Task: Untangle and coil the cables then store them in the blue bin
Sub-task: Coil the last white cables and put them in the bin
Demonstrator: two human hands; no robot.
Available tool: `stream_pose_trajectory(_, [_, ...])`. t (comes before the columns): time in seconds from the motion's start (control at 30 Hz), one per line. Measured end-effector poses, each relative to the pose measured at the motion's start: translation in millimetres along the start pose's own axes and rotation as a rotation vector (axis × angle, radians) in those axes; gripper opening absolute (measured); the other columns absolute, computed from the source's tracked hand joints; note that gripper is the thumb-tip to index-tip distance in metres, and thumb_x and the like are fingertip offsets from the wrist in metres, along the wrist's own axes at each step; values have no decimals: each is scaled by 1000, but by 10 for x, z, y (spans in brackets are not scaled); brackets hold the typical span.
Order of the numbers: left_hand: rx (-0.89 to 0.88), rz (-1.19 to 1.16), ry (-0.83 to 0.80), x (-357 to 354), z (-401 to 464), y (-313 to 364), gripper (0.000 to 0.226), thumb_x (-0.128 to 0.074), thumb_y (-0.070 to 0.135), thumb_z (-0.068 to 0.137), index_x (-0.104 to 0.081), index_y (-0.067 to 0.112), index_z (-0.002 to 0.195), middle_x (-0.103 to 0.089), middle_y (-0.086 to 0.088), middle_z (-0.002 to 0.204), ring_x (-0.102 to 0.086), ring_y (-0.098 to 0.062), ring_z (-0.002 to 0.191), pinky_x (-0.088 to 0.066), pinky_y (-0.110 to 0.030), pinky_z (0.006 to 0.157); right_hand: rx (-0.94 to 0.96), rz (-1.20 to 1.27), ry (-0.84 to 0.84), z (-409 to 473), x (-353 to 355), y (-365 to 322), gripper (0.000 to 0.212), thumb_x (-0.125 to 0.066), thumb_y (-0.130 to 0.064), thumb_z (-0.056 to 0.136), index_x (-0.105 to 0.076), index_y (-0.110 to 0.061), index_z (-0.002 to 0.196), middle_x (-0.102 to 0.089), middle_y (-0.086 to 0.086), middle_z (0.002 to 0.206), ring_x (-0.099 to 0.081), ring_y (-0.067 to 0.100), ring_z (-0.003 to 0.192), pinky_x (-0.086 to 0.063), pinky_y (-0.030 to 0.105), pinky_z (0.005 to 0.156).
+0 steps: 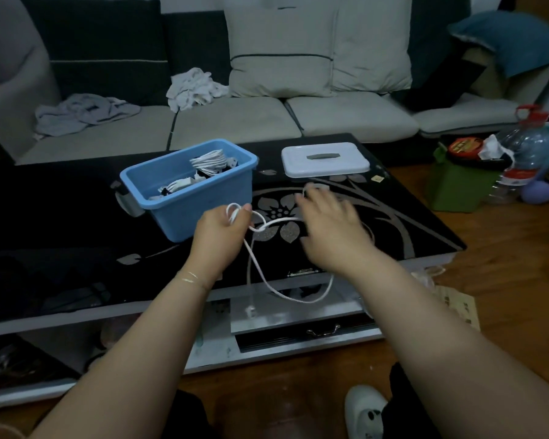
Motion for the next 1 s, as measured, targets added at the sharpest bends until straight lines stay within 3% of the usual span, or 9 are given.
stream_pose_trajectory(0.07, [-9, 1, -42, -67, -34, 41, 44, -56, 32, 95, -60, -1, 66, -54, -10, 57, -46, -17, 57, -31, -23, 50, 192, 147, 29, -52, -57, -342, 68, -45, -15, 95, -9, -18, 152, -19, 5, 158, -15, 21, 145, -13, 43, 116])
stream_pose_trajectory(0.17, [19, -4, -76, -106, -53, 46, 42, -56, 32, 94, -57, 2, 65, -55, -7, 59, -46, -16, 57, -33, -26, 51, 182, 331, 2, -47, -116, -470, 44, -44, -29, 99, -35, -15, 140, -57, 12, 126, -52, 31, 114, -42, 37, 86])
stream_pose_trajectory(0.3, [127, 34, -94, -92, -20, -87, 48, -58, 28, 93, -36, 14, 53, -37, 1, 49, -34, -15, 50, -25, -31, 49, 111, 330, 138, 22, 86, -313, 31, -59, -45, 89, -59, -17, 101, -63, 3, 98, -59, 22, 92, -43, 34, 72])
stream_pose_trajectory(0.47, [184, 140, -170, -91, -12, -229, 50, -57, 28, 93, -36, 13, 51, -37, -2, 48, -36, -17, 49, -25, -31, 48, 71, 1262, 475, -89, 525, 9, 18, -45, -22, 101, -48, -18, 84, -53, 0, 60, -51, 9, 48, -52, 30, 51])
stream_pose_trajectory(0.6, [233, 106, -157, -50, 23, -302, 46, -56, 33, 93, -54, 0, 61, -40, -5, 52, -40, -23, 54, -29, -32, 54, 32, 1677, 652, -150, 701, 232, 20, -30, -22, 105, -41, -17, 89, -67, 8, 77, -66, 21, 57, -57, 35, 59])
stream_pose_trajectory(0.73, [240, 43, -149, -61, 16, -292, 52, -56, 32, 94, -28, 16, 54, -30, -3, 52, -30, -18, 52, -23, -32, 54, -14, 1885, 709, -135, 641, 334, 22, -30, -21, 105, -48, -16, 93, -59, 7, 109, -63, 25, 103, -56, 38, 82])
stream_pose_trajectory(0.83, [242, -69, -147, -79, 3, -284, 52, -56, 31, 95, -26, 19, 55, -28, -1, 53, -28, -16, 51, -22, -31, 54, -52, 2142, 631, -110, 567, 337, 25, -27, -25, 105, -43, -13, 90, -64, 11, 82, -68, 27, 80, -57, 42, 78])
stream_pose_trajectory(0.9, [245, -205, -136, -98, -12, -253, 50, -56, 30, 95, -26, 21, 56, -27, 1, 52, -25, -13, 47, -21, -29, 51, -195, 2116, 599, -105, 495, 386, 23, -29, -24, 105, -42, -14, 89, -50, 3, 59, -47, 15, 47, -51, 31, 54])
stream_pose_trajectory(1.0, [261, -397, -108, -106, -35, -212, 46, -57, 29, 96, -33, 20, 58, -27, 0, 53, -23, -11, 44, -19, -26, 47, -369, 1623, 410, -82, 431, 420, 19, -37, -22, 100, -47, -14, 113, -48, -1, 57, -32, 8, 38, -28, 21, 38])
Point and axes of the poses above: each hand's wrist, its own z-axis towards the middle knuckle, its own x-axis out of the back of the hand, y = z × x, the point moved 7 cm from there along z, towards the middle knuckle
